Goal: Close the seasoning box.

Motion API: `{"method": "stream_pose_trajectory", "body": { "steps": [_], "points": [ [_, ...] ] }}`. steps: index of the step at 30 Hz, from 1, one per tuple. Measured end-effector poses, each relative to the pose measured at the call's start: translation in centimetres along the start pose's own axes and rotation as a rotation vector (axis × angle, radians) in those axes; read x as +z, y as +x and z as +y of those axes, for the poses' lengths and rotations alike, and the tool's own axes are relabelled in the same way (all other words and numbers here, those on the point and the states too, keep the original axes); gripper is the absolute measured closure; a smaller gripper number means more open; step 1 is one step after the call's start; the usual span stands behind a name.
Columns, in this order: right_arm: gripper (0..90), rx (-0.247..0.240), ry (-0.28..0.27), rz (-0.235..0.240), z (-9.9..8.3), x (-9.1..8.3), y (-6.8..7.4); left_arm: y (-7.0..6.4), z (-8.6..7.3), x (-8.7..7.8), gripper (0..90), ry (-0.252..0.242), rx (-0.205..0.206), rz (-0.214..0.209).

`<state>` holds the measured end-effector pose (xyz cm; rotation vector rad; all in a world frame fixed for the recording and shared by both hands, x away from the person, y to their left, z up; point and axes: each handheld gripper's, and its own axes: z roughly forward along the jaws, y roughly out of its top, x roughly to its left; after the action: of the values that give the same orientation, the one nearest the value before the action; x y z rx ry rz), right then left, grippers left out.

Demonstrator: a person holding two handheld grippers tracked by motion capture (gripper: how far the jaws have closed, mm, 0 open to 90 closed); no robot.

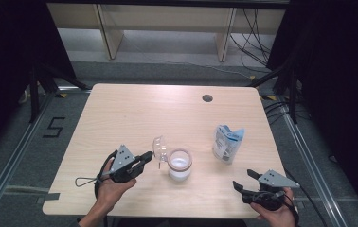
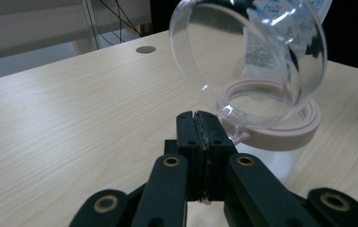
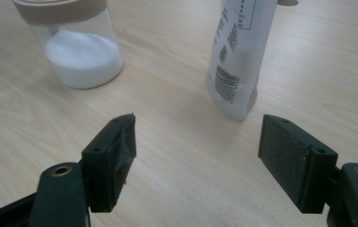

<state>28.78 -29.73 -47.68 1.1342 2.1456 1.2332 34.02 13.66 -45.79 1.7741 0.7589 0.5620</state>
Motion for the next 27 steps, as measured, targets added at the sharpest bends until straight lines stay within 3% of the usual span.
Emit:
{"method": "stream_pose_trajectory", "body": {
  "steps": [7,8,27],
  "points": [
    [29.6,-0.003,0.004,0.0,0.0,0.0,-0.1,-0.3,0.7,0.4,88.2,-0.007,0.013,-0.021],
    [29.6,0.022,0.011,-0.001,-0.1,-0.1,0.2,-0.3,0.7,0.5,88.1,-0.005,0.011,-0.022],
    [29.8,0.014,0.019,0.002,0.0,-0.1,0.1,-0.8,1.0,1.2,87.8,-0.003,0.028,-0.034]
  ]
}}
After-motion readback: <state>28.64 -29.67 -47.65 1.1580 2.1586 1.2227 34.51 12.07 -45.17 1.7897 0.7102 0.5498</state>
